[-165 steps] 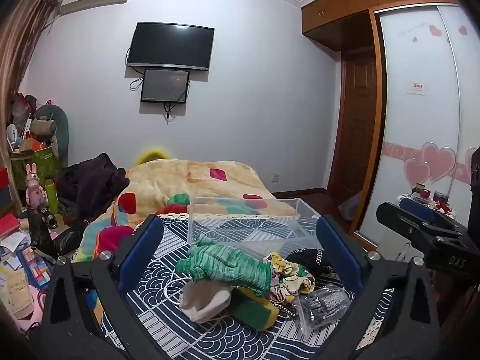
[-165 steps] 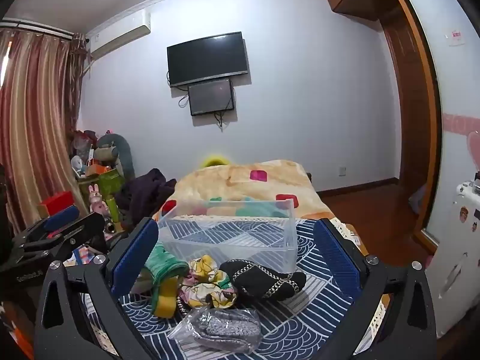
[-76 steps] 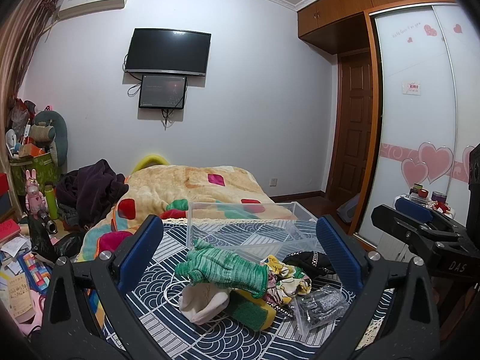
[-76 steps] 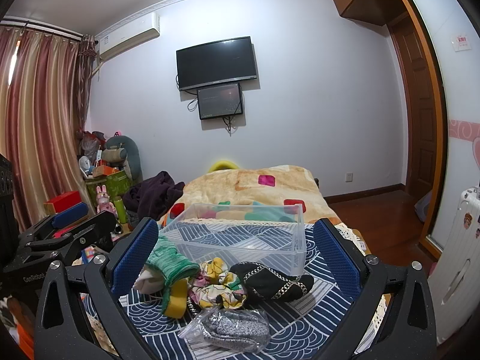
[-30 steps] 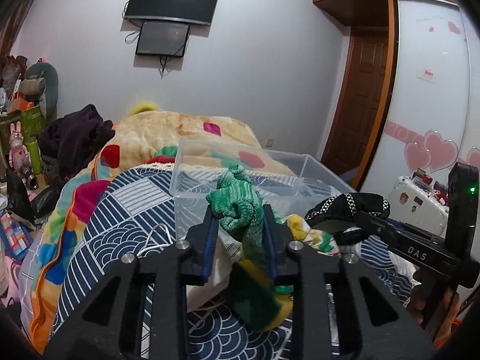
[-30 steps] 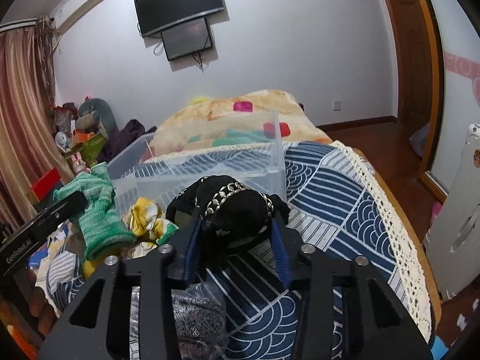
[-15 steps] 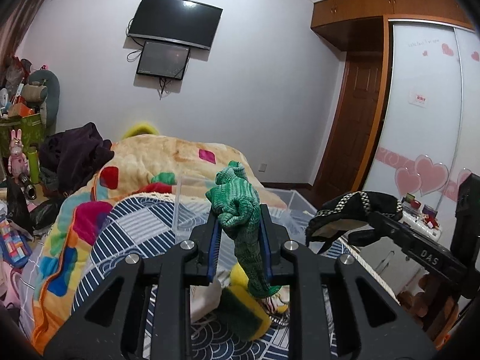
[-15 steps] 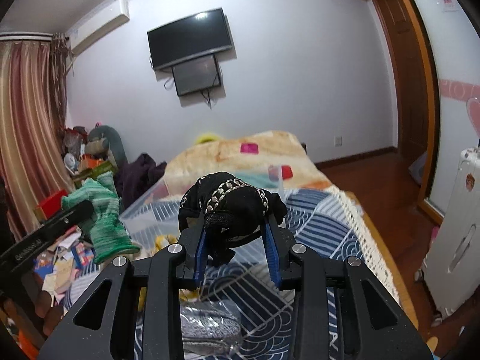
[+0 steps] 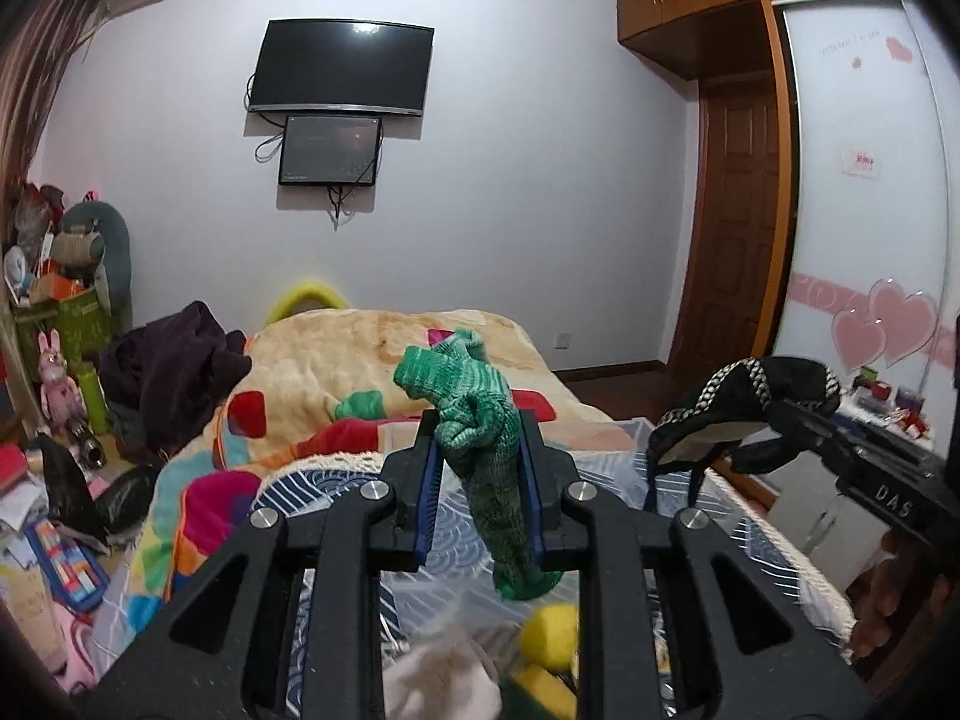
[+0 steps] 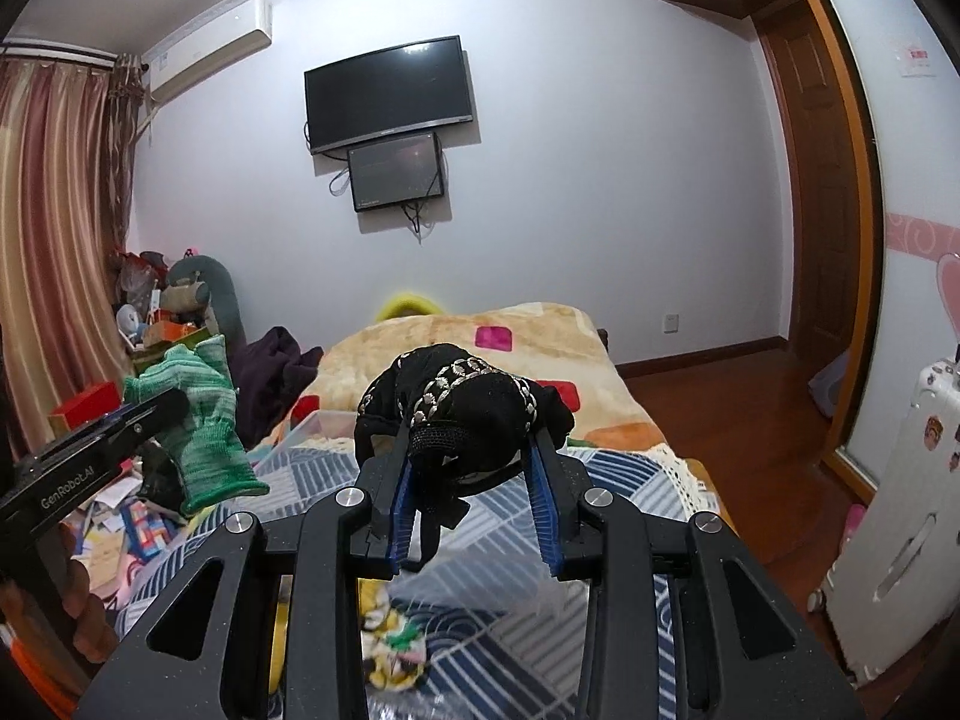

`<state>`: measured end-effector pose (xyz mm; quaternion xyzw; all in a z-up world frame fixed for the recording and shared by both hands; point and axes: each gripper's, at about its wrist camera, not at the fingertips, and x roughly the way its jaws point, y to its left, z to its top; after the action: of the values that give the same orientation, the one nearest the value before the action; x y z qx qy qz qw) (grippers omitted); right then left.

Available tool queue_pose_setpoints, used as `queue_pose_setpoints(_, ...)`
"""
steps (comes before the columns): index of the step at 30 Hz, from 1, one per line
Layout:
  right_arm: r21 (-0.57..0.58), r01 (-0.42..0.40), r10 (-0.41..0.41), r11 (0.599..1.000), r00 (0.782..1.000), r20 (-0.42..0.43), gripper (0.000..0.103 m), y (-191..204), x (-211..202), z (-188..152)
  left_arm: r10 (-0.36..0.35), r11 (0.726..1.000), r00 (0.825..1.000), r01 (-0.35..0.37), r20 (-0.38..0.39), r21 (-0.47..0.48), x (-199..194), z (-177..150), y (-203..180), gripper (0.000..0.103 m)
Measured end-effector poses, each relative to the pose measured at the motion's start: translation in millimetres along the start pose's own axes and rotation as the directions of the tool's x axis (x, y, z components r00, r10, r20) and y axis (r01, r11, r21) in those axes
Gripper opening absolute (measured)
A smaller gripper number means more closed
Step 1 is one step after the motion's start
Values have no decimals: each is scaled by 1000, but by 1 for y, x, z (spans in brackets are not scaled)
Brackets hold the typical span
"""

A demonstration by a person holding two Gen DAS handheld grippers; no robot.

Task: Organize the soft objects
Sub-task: 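Lower the glove and bag into the clear box and open both tools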

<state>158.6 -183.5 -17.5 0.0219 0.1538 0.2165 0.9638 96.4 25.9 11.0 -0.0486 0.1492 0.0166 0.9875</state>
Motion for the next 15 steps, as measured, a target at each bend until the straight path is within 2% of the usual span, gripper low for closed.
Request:
queue_pose_setpoints(6,5,19,-18,1000,1000,-20,30,-3,21,1,-10,1000,993,6,-120,-30,46,-5,7,23)
queue_pose_setpoints(11,20,-9,11,1000,994,-106,30,-5,41,-13,-47,996,969,28,-241,-83,78,-13,14,23)
queue_pose_setpoints(15,14,-33,35,999,982,-184,30,-3,54,-27,-64,996,952,44,-300,-74,92,-19,8,23)
